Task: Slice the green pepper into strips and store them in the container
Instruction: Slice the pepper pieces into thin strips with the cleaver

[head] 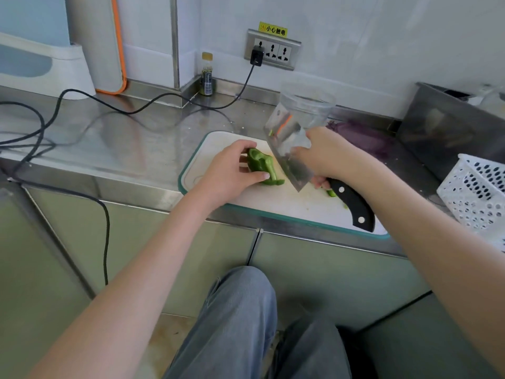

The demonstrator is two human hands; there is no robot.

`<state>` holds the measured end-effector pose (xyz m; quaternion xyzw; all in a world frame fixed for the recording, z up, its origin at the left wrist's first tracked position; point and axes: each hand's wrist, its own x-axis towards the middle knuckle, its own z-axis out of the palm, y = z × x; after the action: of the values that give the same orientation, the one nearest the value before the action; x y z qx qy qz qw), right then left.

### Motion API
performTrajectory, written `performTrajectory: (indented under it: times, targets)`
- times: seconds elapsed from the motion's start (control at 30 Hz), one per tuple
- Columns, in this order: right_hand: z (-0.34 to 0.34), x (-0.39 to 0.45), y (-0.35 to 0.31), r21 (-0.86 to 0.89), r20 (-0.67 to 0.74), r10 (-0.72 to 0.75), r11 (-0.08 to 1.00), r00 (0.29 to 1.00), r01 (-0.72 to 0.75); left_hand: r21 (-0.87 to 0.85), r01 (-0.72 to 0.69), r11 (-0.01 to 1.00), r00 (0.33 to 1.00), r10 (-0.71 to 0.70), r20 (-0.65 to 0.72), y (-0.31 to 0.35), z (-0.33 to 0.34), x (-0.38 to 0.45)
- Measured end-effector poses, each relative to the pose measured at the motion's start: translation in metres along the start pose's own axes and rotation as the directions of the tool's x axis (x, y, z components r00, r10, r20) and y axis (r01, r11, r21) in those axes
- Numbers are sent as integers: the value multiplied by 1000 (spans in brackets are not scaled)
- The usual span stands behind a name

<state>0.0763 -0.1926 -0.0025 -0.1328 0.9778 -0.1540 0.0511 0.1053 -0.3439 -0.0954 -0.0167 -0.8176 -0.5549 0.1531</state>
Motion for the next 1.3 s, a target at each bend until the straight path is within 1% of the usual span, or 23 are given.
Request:
performTrajectory:
  times: [0.1, 0.13, 0.27, 0.37, 0.5, 0.57, 0.63, 0.87, 0.93, 1.0, 1.13, 1.23, 1.3]
  targets:
    - [6, 0, 1, -15, -27, -34, 999, 999, 34, -8, -2, 1000, 1000, 2, -2, 0, 1, 0]
    - [8, 1, 2, -18, -11, -17, 1000, 1000, 17, -19, 4, 1000, 1000, -4, 0, -1, 1, 0]
    - [15, 10, 1, -56, -17, 1, 998, 1000, -2, -45, 17, 999, 1000, -16, 6, 0, 0, 1]
    - [18, 9, 0, -43, 3, 29, 999, 1000, -29, -29, 16, 999, 1000, -16, 10, 0, 0, 2]
    - [10, 2, 2, 11, 22, 7, 1000, 1000, -7, -8, 20, 1000, 1000, -20, 9, 0, 0, 2]
    - [6, 1, 2, -6, 5, -27, 1000, 1000, 27, 8, 23, 1000, 1000, -23, 7, 1, -1, 2]
    - [2, 3, 1, -29, 11, -24, 999, 1000, 25, 16, 22, 1000, 1000, -22, 3, 1, 0, 2]
    - [-10, 3, -5, 20, 135, 30, 999, 990, -33, 41, 16, 999, 1000, -16, -8, 1, -1, 1]
    - [-10, 5, -5, -8, 135, 7, 1000, 991, -6, 53, 16, 998, 1000, -15, -6, 1, -1, 1]
    - [-8, 7, -3, -8, 130, 19, 1000, 991, -18, 63, 13, 998, 1000, -13, -4, 2, -1, 1]
    - [-1, 10, -7, -84, 133, 12, 996, 991, -1, 60, 14, 998, 1000, -14, 0, 2, 0, 1]
    - [6, 13, -8, -81, 138, 10, 997, 990, 1, 59, 16, 998, 1000, -17, 10, 2, 0, 2]
    - [11, 15, -5, -49, 85, -8, 999, 996, 12, 62, 7, 998, 1000, -8, 10, 3, 1, 2]
